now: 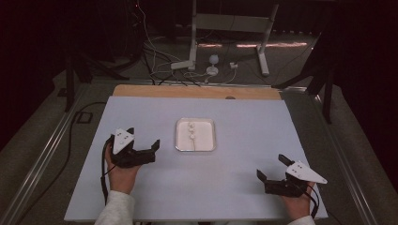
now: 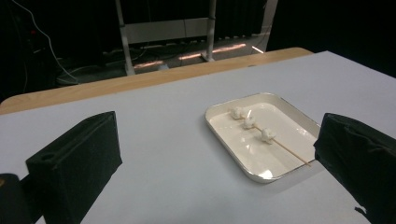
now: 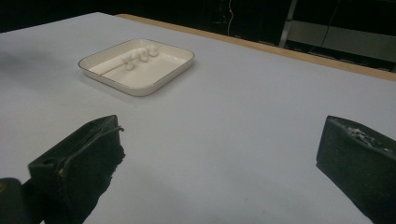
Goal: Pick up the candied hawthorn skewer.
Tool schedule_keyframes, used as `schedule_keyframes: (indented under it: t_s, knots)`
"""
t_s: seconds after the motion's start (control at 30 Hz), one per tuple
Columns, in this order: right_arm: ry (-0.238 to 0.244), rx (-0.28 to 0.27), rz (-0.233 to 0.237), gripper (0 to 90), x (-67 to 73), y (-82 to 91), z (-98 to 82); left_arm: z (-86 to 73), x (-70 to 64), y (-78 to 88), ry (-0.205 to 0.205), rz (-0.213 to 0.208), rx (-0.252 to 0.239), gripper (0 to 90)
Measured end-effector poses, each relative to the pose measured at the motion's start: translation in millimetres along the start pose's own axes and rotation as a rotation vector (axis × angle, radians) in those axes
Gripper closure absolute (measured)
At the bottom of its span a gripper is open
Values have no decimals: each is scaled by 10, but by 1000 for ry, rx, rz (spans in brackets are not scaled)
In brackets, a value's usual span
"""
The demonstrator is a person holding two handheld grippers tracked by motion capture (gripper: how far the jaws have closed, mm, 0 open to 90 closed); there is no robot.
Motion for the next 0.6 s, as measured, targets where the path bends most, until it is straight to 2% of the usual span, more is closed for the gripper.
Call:
schedule_keyframes:
  t_s: [0.6]
  knots:
    - [-9,2,-5,0,-30,15,-13,72,-327,-556,-28,-29,57,9]
Point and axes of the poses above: each handheld gripper's, and its own axes: y roughly backward along the jaws, z roughly out of its top, x roughly to its left, the point moved 9 cm from there along -y, roughly forward along the jaws, and after that the axes turned 13 degrees about x, right-handed, at the moved point
